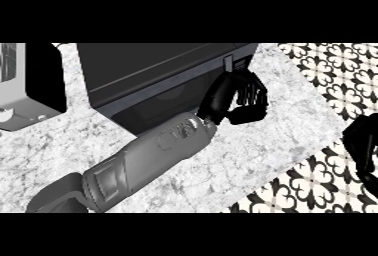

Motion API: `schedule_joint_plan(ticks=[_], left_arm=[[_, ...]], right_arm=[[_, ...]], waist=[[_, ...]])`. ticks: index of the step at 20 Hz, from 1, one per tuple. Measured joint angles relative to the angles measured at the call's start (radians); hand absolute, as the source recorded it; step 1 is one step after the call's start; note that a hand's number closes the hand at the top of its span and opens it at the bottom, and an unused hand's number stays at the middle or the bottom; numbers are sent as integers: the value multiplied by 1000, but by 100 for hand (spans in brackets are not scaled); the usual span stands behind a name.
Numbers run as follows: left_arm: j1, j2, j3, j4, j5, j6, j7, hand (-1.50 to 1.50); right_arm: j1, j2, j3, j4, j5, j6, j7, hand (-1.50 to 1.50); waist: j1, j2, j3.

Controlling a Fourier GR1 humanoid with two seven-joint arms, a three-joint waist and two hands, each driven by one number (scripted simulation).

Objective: Pick up the milk, place it into the microwave and close the microwave

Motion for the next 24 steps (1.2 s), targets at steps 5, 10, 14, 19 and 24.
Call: schedule_joint_plan(ticks=[5,10,14,19,24], left_arm=[[5,7,-7,-3,18,28,-5,150],[4,5,-12,-3,35,53,-8,150],[-40,-14,-4,26,44,47,-17,150],[-81,-29,16,52,75,56,-18,150],[-76,-29,90,-27,213,7,20,150]], right_arm=[[0,-3,27,-57,-13,9,22,150],[4,-4,46,-103,-27,14,39,150],[7,-4,53,-136,-37,15,47,150],[21,-13,76,-173,-42,26,70,150],[55,-30,136,-210,-44,55,113,150]], waist=[[-16,-3,0],[-31,-3,1],[-47,2,2],[-44,8,2],[-19,27,-6]])
